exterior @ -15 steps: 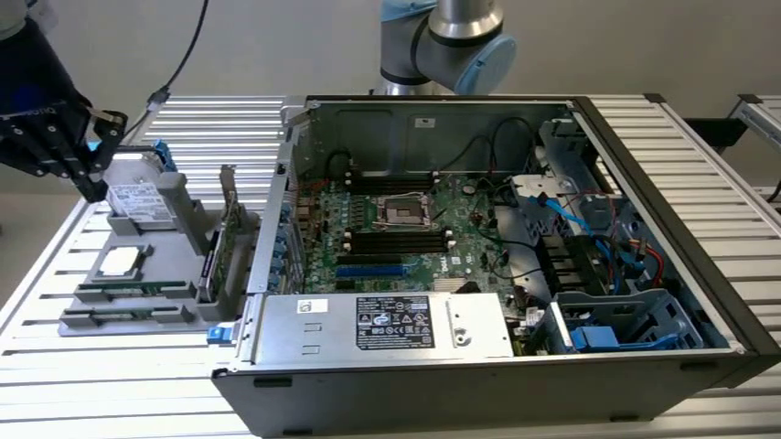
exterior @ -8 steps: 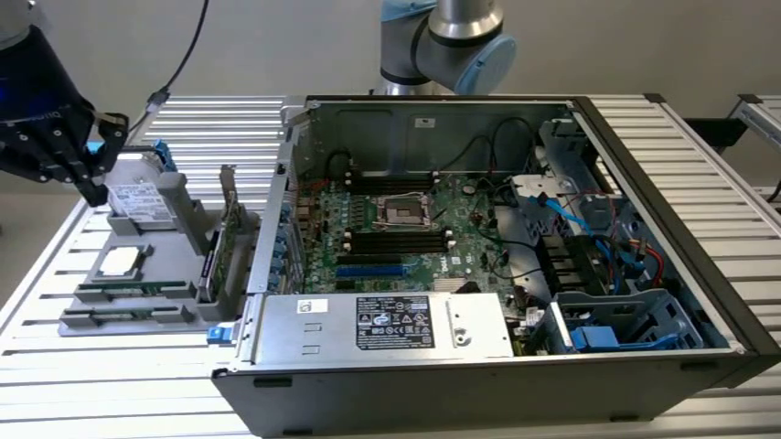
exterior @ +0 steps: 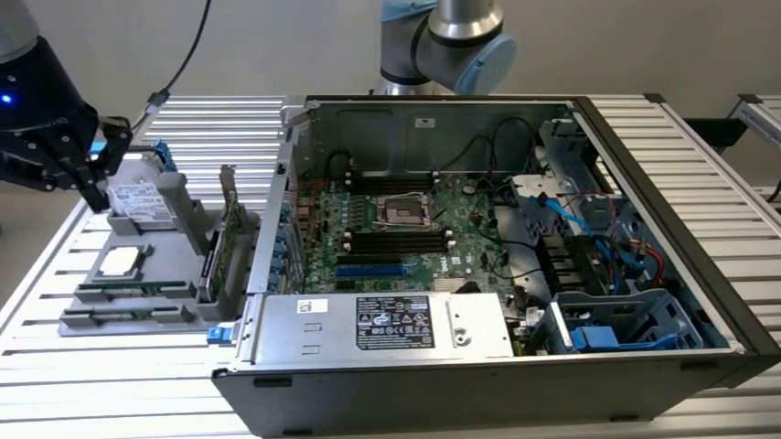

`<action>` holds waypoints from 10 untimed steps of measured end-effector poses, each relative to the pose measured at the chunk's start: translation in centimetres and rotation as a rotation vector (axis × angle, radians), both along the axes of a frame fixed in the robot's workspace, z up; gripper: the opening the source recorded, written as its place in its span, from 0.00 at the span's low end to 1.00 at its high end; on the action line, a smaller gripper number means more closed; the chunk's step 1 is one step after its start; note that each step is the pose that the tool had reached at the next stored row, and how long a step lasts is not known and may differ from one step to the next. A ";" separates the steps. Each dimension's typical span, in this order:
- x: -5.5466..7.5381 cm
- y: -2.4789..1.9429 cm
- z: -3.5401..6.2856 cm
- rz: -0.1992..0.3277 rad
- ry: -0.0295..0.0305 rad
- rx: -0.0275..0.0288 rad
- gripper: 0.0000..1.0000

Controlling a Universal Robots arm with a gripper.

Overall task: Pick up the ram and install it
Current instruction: 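Pick up the ram and move it above insertion slot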

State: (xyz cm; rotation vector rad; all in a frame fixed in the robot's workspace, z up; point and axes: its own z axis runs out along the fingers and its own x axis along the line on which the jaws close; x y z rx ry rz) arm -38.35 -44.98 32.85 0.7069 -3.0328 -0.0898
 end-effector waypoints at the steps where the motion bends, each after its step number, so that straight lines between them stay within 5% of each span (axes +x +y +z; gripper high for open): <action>1: 0.0 0.00 -0.09 0.019 0.0001 0.0000 0.10; 10: 0.0 0.00 -0.91 0.183 0.0001 0.0002 0.10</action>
